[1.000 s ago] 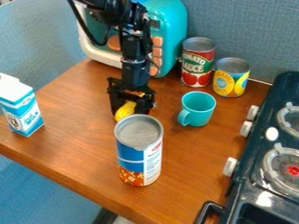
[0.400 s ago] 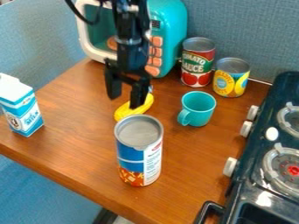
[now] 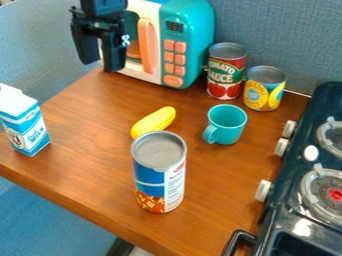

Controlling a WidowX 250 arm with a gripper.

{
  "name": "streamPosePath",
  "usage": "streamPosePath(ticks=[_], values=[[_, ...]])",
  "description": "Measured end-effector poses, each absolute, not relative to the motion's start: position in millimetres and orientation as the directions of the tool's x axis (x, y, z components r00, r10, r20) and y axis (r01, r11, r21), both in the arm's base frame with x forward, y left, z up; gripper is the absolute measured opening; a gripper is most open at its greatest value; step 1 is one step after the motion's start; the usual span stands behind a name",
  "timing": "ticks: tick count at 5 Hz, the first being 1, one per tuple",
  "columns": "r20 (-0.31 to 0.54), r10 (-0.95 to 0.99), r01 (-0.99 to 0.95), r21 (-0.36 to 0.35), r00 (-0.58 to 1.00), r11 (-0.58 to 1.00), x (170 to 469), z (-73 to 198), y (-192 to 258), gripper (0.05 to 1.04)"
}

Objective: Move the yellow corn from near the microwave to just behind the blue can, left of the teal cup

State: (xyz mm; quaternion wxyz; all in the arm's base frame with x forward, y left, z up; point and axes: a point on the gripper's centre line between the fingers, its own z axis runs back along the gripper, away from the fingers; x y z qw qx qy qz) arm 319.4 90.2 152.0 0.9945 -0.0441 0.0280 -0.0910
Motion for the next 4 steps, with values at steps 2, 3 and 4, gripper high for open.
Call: streamPosePath(ticks=[2, 3, 4], values=[[-0.092, -0.306, 0.302, -0.051, 0.948, 0.952, 292.1, 162.4, 54.1, 1.001], [-0.072, -0.373, 0.374, -0.006, 0.925, 0.927, 284.2, 154.9, 35.2, 1.001], [-0.033, -0.403, 0.404, 0.05, 0.915, 0.913, 283.3, 152.2, 2.3, 1.001]])
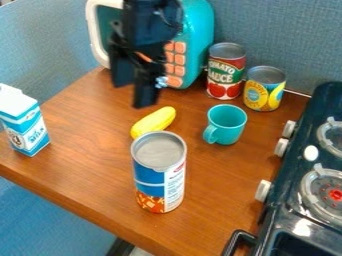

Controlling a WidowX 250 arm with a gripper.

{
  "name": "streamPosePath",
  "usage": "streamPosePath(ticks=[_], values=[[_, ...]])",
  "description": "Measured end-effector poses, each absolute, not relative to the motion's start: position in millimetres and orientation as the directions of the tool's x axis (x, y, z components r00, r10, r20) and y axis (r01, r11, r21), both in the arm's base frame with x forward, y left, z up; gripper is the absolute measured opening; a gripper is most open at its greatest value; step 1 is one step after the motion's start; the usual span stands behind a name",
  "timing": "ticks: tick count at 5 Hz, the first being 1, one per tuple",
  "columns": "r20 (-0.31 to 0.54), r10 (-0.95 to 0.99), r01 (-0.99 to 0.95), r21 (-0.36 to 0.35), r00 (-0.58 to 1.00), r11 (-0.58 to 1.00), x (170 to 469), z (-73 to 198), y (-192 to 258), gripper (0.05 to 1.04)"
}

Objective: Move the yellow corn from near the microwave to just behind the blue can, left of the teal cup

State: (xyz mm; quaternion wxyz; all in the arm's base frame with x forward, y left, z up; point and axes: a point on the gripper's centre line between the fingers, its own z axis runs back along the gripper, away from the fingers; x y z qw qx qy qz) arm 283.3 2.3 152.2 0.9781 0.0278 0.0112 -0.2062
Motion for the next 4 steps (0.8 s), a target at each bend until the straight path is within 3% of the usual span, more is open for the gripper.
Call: streamPosePath(ticks=[1, 2, 4], values=[[-0.023, -0.297, 0.298, 0.047, 0.955, 0.954, 283.8, 151.7, -6.3, 1.001], [-0.065, -0.218, 0.214, -0.062, 0.974, 0.975, 283.1, 140.9, -21.0, 1.001], [-0.069, -0.211, 0.206, -0.068, 0.975, 0.976, 283.0, 140.5, -21.9, 1.001]])
